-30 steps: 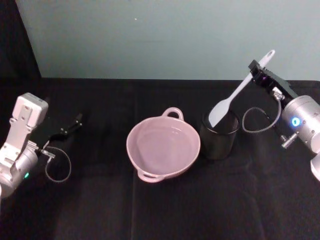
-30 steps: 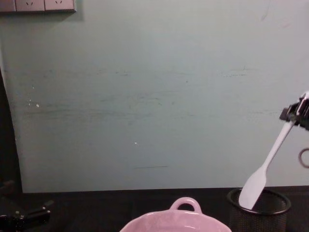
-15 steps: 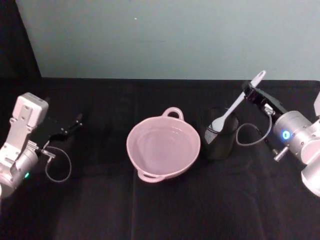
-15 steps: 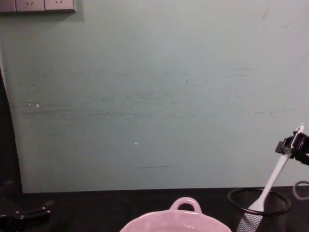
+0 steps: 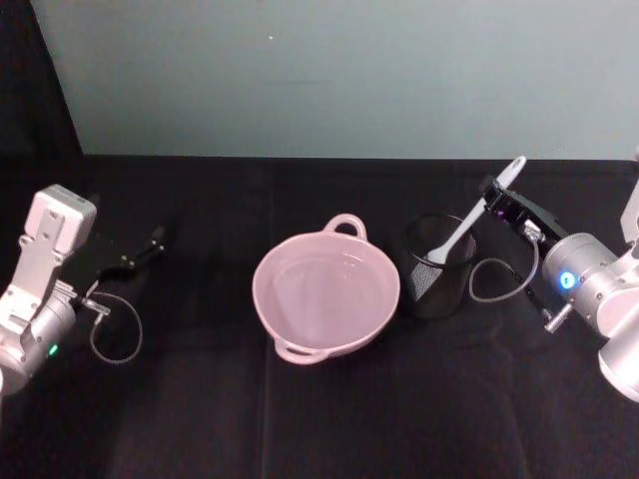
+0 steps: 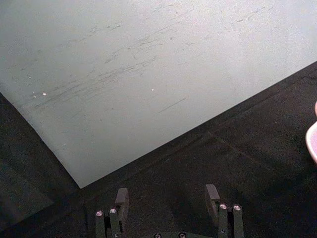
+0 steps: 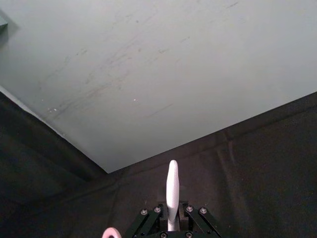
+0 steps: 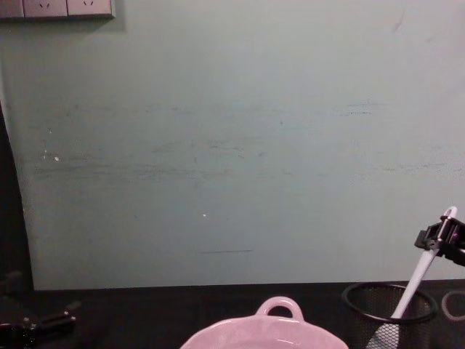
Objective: Use the one hand to pick up the spoon and stir the clear water in the bowl.
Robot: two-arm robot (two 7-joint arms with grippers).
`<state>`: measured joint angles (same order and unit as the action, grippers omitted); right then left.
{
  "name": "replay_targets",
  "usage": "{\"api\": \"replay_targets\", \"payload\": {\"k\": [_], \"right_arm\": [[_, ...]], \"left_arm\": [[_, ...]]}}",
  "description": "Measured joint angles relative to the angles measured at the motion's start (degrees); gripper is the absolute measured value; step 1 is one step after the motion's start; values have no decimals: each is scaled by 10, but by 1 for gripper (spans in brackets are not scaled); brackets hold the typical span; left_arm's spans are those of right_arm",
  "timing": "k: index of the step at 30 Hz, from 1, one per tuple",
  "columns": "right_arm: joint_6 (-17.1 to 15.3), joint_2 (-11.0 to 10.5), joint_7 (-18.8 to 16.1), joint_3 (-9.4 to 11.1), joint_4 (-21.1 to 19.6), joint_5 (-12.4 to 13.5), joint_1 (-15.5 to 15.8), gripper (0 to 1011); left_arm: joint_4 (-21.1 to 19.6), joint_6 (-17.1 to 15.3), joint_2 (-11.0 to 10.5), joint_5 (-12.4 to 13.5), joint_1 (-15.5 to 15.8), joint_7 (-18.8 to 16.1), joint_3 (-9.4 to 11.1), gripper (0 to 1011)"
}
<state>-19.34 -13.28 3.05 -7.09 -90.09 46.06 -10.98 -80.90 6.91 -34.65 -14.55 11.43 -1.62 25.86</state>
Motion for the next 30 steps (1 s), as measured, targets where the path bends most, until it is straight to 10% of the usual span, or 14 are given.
{"api": "replay_targets", "payload": {"k": [20, 30], "right_arm": [[11, -9, 4, -11, 3, 5, 1, 113], [9, -9, 3, -10, 3, 5, 1, 394]], "left_arm": [[0, 0, 0, 0, 0, 0, 0, 1011], [0, 0, 0, 0, 0, 0, 0, 1011]]}}
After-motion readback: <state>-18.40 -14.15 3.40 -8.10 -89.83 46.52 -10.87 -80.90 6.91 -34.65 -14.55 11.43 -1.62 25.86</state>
